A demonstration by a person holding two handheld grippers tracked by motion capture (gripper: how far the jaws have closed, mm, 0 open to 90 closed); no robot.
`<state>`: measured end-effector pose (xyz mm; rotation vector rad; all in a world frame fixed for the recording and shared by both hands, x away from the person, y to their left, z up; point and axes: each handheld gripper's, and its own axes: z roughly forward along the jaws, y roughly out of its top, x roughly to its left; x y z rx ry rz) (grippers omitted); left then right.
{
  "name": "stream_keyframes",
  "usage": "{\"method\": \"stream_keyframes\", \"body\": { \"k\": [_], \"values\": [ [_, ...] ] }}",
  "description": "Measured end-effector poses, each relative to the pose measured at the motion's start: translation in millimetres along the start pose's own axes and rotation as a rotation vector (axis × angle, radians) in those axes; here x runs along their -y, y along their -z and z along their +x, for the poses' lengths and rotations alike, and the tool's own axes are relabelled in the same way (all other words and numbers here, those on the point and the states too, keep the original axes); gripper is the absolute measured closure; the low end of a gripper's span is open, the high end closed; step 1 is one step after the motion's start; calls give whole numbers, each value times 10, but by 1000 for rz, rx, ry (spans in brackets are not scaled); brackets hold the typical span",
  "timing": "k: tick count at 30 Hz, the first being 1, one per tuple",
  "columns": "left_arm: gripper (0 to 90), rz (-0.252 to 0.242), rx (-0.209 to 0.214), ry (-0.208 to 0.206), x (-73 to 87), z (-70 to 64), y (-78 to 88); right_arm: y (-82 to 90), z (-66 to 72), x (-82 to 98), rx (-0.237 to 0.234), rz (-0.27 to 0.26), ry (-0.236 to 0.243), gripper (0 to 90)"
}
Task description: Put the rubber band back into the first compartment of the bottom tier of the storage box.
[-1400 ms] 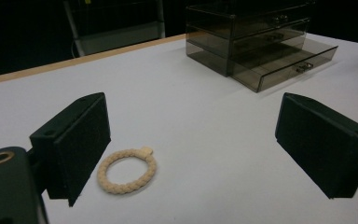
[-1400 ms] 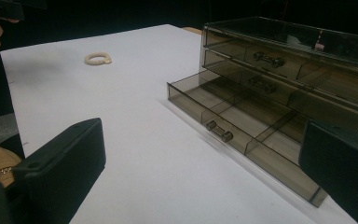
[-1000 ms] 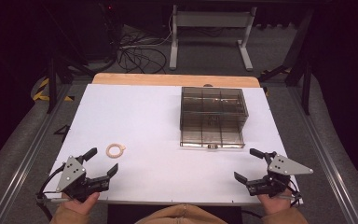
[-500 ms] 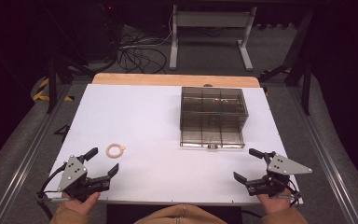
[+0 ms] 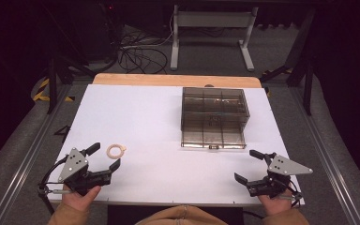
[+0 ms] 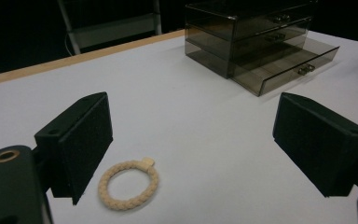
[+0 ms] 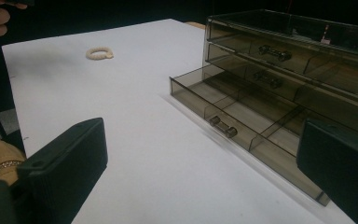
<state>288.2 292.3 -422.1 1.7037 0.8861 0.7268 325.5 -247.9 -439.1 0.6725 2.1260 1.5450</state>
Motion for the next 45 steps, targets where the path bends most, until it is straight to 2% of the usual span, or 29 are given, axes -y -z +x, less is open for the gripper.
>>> {"method": "stream_keyframes", "body": {
  "k": [4, 35, 42, 45],
  "values": [
    [126, 3, 14, 6, -58, 20, -45, -1, 0, 5, 0, 3, -2, 26],
    [128, 23, 22, 11, -350, 156, -292, 0, -4, 18, -4, 12, -3, 28],
    [129, 29, 41, 44, -385, 208, -356, -3, -3, 19, -6, 12, -3, 28],
    [129, 29, 33, 39, -398, 221, -376, -4, -4, 19, -6, 12, -4, 28]
  ]
}}
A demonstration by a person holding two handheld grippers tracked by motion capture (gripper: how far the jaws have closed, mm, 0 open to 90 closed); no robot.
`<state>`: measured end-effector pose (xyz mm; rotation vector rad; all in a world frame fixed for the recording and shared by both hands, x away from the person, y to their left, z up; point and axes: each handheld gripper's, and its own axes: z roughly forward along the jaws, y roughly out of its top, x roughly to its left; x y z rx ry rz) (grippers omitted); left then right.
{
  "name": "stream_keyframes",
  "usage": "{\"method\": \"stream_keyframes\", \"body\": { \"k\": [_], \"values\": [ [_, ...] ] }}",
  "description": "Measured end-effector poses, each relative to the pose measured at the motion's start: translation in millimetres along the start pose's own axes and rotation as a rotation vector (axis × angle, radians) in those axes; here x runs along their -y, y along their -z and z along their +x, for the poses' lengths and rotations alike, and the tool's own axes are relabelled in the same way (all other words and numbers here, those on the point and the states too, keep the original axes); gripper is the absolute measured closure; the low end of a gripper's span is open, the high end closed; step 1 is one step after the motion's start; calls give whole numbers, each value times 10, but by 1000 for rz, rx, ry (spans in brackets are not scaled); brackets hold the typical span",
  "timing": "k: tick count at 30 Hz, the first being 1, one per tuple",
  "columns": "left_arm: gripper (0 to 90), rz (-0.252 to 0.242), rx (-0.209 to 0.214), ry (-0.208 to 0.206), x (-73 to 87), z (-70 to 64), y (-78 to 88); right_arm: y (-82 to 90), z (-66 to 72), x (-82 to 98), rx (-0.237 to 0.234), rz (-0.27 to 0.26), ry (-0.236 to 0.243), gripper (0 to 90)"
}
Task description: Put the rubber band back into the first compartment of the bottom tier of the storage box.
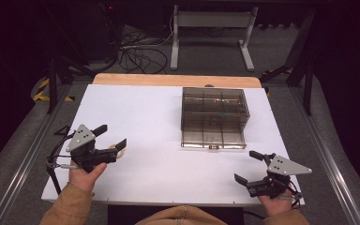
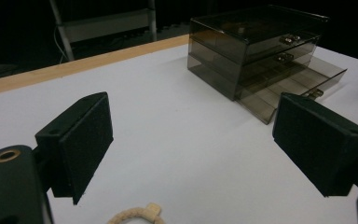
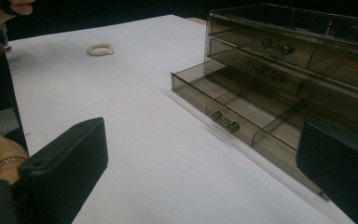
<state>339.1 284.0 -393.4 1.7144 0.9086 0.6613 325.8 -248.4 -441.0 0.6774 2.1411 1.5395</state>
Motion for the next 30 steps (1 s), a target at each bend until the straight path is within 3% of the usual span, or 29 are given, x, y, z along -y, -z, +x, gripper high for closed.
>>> {"method": "stream_keyframes", "body": {
  "k": [7, 12, 16, 19, 27, 30],
  "values": [
    [128, 6, -37, -32, -7, 3, -36, -1, -1, 1, 0, 1, -1, 28],
    [131, 2, -42, -41, -9, 8, -46, -2, -2, 1, 0, 1, -2, 28],
    [135, -3, -13, -10, -9, 18, -47, -4, -4, 2, -6, -2, -8, 29],
    [141, 3, -34, -12, -8, 38, -43, -3, -7, 3, -7, -2, -10, 29],
    [155, 45, -69, -39, 13, 94, -76, -9, -8, 6, -8, 0, -11, 30],
    [176, 66, -66, -30, 30, 127, -102, -12, -7, 6, -10, 1, -10, 30]
  ]
}}
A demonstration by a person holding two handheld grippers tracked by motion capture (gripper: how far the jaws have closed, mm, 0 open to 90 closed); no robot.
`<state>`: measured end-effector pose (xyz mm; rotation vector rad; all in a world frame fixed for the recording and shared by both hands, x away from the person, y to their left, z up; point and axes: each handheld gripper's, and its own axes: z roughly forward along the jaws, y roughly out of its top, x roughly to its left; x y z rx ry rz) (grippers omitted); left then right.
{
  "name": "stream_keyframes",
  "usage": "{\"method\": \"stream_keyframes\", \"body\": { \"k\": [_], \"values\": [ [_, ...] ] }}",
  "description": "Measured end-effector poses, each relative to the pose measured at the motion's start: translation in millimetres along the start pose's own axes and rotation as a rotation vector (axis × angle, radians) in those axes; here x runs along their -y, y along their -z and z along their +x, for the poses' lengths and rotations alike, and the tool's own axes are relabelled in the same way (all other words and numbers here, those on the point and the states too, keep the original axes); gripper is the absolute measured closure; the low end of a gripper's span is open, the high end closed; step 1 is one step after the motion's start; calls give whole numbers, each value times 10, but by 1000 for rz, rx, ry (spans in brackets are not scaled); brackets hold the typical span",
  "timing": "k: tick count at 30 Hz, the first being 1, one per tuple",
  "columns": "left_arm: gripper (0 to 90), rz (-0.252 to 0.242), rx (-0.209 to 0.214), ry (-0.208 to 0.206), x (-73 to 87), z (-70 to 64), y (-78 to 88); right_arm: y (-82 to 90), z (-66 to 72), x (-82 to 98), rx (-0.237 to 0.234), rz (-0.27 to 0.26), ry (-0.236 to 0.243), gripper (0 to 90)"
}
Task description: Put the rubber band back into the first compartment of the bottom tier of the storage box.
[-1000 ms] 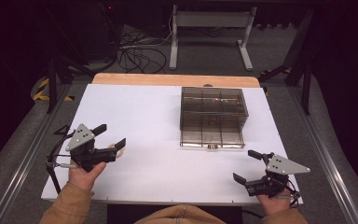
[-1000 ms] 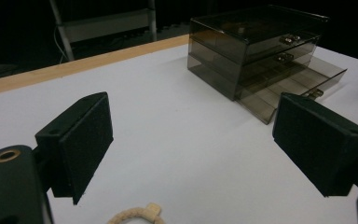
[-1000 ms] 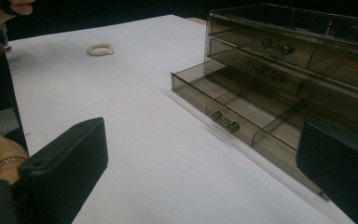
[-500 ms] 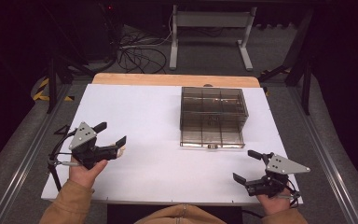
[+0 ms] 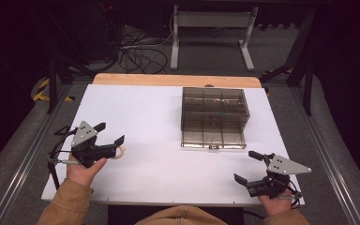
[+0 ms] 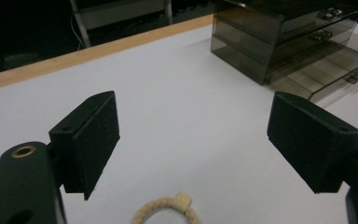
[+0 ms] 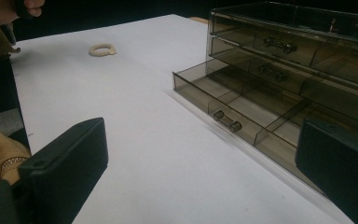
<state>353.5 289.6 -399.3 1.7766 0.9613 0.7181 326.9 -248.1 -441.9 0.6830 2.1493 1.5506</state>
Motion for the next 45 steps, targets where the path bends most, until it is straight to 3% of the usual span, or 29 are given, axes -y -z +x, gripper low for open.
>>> {"method": "stream_keyframes", "body": {
  "k": [23, 28, 34, 39, 45],
  "values": [
    [230, 203, -40, 18, 135, 216, -209, -12, -3, 5, -8, 8, 1, 34],
    [245, 261, -12, 24, 164, 246, -270, -15, -2, 5, -9, 12, -1, 34],
    [265, 322, -20, 16, 199, 272, -328, -16, 0, 5, -11, 13, 0, 36],
    [302, 380, -19, 65, 214, 331, -340, -21, -1, 7, -13, 14, 0, 36],
    [342, 425, -32, 63, 232, 366, -366, -26, 1, 7, -15, 18, 0, 37]
  ]
}}
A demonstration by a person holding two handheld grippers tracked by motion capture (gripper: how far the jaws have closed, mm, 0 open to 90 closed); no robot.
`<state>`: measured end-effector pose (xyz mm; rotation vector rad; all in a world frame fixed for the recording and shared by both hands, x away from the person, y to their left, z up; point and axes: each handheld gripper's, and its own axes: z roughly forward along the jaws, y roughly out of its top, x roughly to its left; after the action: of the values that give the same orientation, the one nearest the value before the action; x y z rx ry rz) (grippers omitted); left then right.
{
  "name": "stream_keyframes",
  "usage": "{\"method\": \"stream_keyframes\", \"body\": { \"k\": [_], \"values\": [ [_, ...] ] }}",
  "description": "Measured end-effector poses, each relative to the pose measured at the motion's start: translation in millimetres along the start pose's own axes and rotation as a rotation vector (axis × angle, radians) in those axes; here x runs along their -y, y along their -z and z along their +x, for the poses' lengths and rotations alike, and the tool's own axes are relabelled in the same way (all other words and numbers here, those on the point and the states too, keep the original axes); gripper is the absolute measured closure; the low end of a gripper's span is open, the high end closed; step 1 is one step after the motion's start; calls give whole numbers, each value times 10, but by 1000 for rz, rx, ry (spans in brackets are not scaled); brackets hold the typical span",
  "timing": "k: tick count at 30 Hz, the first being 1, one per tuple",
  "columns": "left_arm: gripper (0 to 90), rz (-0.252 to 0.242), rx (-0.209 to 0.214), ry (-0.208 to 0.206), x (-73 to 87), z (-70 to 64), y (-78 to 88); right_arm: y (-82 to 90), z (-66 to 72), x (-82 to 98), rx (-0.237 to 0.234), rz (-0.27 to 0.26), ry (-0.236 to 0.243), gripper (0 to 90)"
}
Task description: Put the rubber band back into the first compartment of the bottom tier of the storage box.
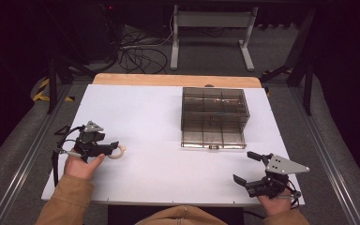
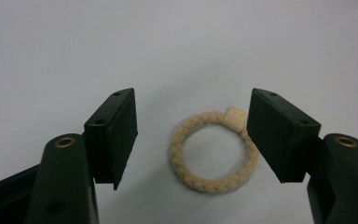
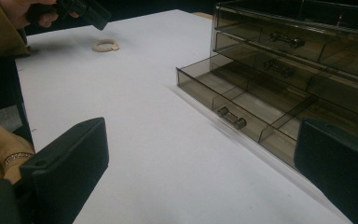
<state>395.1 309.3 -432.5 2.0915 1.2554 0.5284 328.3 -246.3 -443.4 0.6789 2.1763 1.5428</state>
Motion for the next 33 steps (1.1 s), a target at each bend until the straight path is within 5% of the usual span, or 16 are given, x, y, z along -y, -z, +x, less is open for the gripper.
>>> {"method": "stream_keyframes", "body": {
  "k": [7, 19, 33],
  "values": [
    [413, 38, -24, -33, 4, -6, -34, -5, -1, 2, -5, 1, -1, 37],
    [520, 88, -10, -25, 4, 20, -93, -11, -2, 3, -6, 3, -4, 37],
    [706, 159, -41, -44, 10, 17, -173, -14, -7, 5, -7, 4, -6, 37]
  ]
}}
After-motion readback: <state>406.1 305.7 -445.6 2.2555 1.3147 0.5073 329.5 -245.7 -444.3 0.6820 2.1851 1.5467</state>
